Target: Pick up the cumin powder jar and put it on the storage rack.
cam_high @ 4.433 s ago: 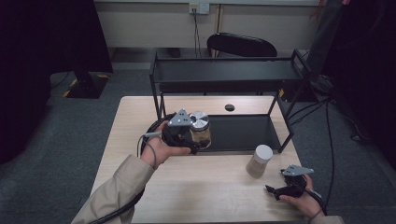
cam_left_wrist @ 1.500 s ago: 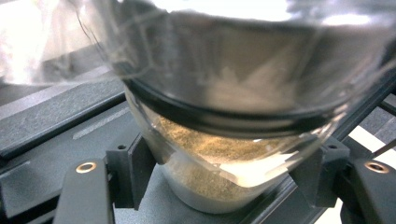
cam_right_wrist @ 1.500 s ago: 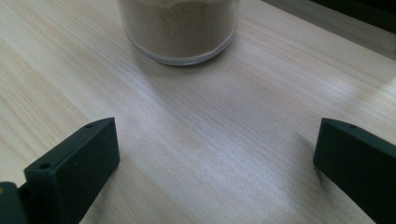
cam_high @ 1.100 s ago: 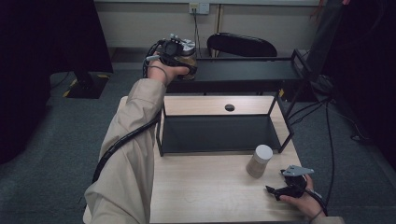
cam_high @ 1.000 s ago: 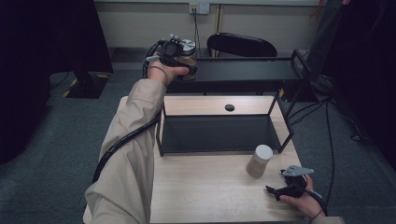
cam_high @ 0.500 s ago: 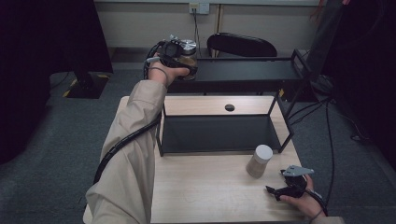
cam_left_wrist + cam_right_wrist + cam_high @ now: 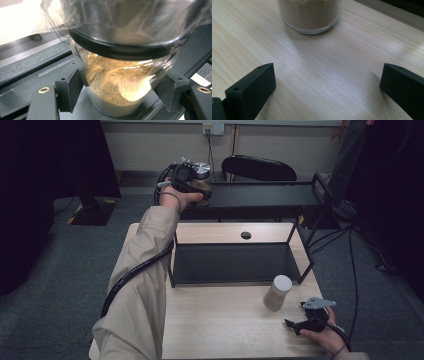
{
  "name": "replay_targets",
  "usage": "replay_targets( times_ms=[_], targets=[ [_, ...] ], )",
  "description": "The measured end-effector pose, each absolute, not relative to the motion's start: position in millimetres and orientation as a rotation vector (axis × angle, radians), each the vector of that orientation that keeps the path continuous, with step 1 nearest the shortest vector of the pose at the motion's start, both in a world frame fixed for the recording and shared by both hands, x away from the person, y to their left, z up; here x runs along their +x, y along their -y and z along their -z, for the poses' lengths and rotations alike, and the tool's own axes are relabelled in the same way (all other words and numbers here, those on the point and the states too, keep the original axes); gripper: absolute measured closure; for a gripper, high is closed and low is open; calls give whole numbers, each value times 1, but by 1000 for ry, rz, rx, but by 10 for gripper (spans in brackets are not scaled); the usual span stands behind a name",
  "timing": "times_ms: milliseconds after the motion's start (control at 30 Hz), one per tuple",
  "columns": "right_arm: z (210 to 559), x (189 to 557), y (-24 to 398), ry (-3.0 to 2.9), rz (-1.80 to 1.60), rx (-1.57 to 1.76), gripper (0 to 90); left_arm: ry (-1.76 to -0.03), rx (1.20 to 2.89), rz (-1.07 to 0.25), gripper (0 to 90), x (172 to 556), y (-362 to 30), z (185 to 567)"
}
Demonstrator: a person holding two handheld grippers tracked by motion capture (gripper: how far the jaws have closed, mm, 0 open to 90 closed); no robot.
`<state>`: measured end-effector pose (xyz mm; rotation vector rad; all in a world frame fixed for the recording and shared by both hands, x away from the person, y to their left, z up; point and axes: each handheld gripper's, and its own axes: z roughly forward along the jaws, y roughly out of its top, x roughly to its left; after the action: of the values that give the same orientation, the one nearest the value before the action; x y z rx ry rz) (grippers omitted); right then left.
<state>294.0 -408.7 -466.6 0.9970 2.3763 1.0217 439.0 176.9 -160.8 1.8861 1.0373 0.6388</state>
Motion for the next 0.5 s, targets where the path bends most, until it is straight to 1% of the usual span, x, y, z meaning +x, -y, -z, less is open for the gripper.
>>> replay_targets(
  times_ms=[133, 300, 500],
  targets=[
    [467, 294, 409, -2376, -1022, 997, 0, -1060, 1880, -640, 188, 436, -176, 159],
    [467, 294, 409, -2378, -1022, 996, 0, -1065, 1883, -658, 110, 431, -174, 159],
    [467, 294, 409, -2378, -1022, 996, 0, -1078, 1885, -678, 56, 424, -174, 162]
  ],
)
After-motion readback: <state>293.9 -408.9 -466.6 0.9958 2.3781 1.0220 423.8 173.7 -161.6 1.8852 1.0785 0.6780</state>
